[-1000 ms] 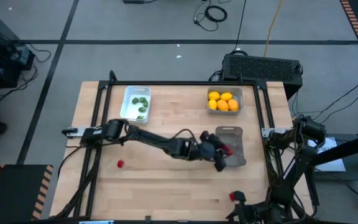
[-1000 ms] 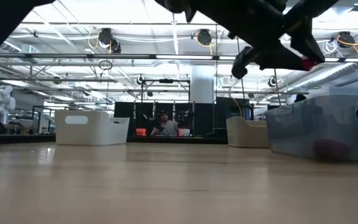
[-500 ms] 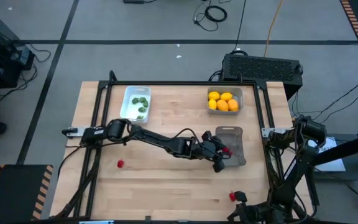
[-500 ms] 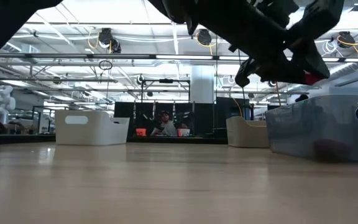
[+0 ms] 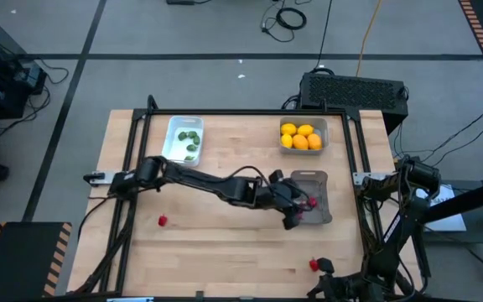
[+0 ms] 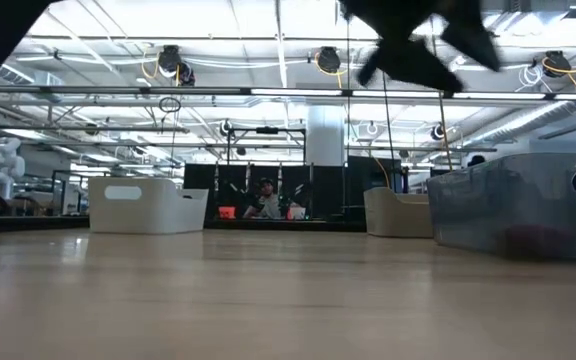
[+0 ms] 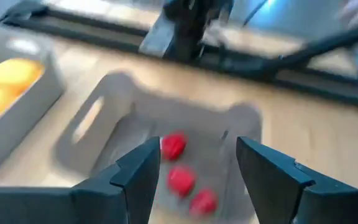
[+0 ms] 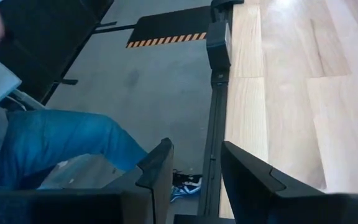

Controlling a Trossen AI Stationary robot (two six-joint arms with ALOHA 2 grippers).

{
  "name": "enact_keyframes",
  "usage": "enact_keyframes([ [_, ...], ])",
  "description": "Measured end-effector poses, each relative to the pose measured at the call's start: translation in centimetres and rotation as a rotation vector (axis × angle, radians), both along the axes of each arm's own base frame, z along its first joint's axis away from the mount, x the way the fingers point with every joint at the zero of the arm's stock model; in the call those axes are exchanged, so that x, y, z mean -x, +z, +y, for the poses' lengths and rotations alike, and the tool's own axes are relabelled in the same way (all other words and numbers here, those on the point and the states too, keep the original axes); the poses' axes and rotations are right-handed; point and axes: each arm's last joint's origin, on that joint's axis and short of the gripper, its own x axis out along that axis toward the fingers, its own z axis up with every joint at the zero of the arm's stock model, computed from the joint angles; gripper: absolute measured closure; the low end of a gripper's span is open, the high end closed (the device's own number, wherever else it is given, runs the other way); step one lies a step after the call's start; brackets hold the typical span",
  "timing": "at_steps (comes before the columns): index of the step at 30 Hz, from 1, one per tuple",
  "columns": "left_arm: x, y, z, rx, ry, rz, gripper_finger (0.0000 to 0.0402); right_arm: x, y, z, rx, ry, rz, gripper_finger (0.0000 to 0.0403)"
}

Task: Sort produce into baskets
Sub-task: Put the red chili pepper into the black bin

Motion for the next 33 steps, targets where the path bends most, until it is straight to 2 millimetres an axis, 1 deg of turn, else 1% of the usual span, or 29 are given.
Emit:
enact_keyframes([
  [3, 2.3, 2.0, 0.4, -0.029, 0.008, 0.177, 0.0182, 0.2, 0.0, 0.1, -0.001, 0.003, 0.003, 0.0277],
  [5, 3.9, 3.2, 0.7, -0.014, 0.039, 0.264, 0.0182, 0.2, 0.0, 0.1, 0.009, 0.005, -0.005, 0.0277],
  [6, 5.2, 3.8, 0.9, -0.01, 0.057, 0.331, 0.0182, 0.2, 0.0, 0.0, 0.019, 0.004, -0.013, 0.0277],
  [9, 8.6, 4.7, 0.8, -0.035, 0.126, 0.545, 0.0182, 0.2, 0.0, 0.0, 0.032, 0.006, -0.023, 0.0277],
  [11, 11.3, 4.8, 0.2, -0.107, 0.209, 0.717, 0.0182, 0.0, 0.0, 0.0, 0.042, 0.001, -0.03, 0.0277],
  [12, 12.4, 5.0, -0.1, -0.14, 0.253, 0.774, 0.0182, 0.0, 0.0, 0.0, 0.049, -0.003, -0.037, 0.0277],
  [14, 14.3, 5.4, -1.0, -0.191, 0.34, 0.842, 0.0182, 0.0, -0.2, 0.0, 0.069, -0.003, -0.044, 0.0277],
  [15, 14.7, 5.4, -1.5, -0.193, 0.352, 0.836, 0.0182, -0.1, -0.3, 0.0, 0.072, -0.002, -0.043, 0.0277],
  [18, 16.4, 5.4, -3.1, -0.149, 0.301, 0.83, 0.0182, -0.2, -0.8, 0.1, 0.095, 0.006, -0.042, 0.0277],
  [21, 18.0, 4.4, -3.7, -0.098, 0.343, 0.912, 0.0182, -0.4, -1.5, 0.2, 0.116, 0.006, -0.034, 0.0277],
  [23, 18.7, 2.8, -4.1, -0.074, 0.333, 0.976, 0.0182, -0.6, -1.9, 0.2, 0.117, -0.002, -0.026, 0.0277],
  [26, 20.3, 1.0, -3.9, -0.015, 0.367, 1.105, 0.0182, -0.8, -2.3, 0.2, 0.109, -0.018, -0.012, 0.0277],
  [30, 22.3, -2.8, -3.4, 0.055, 0.394, 1.298, 0.0182, -0.8, -2.3, 0.2, 0.097, -0.027, -0.009, 0.0277],
  [33, 23.8, -4.5, -3.0, 0.066, 0.399, 1.4, 0.0182, -0.8, -2.3, 0.2, 0.095, -0.027, -0.008, 0.0277],
])
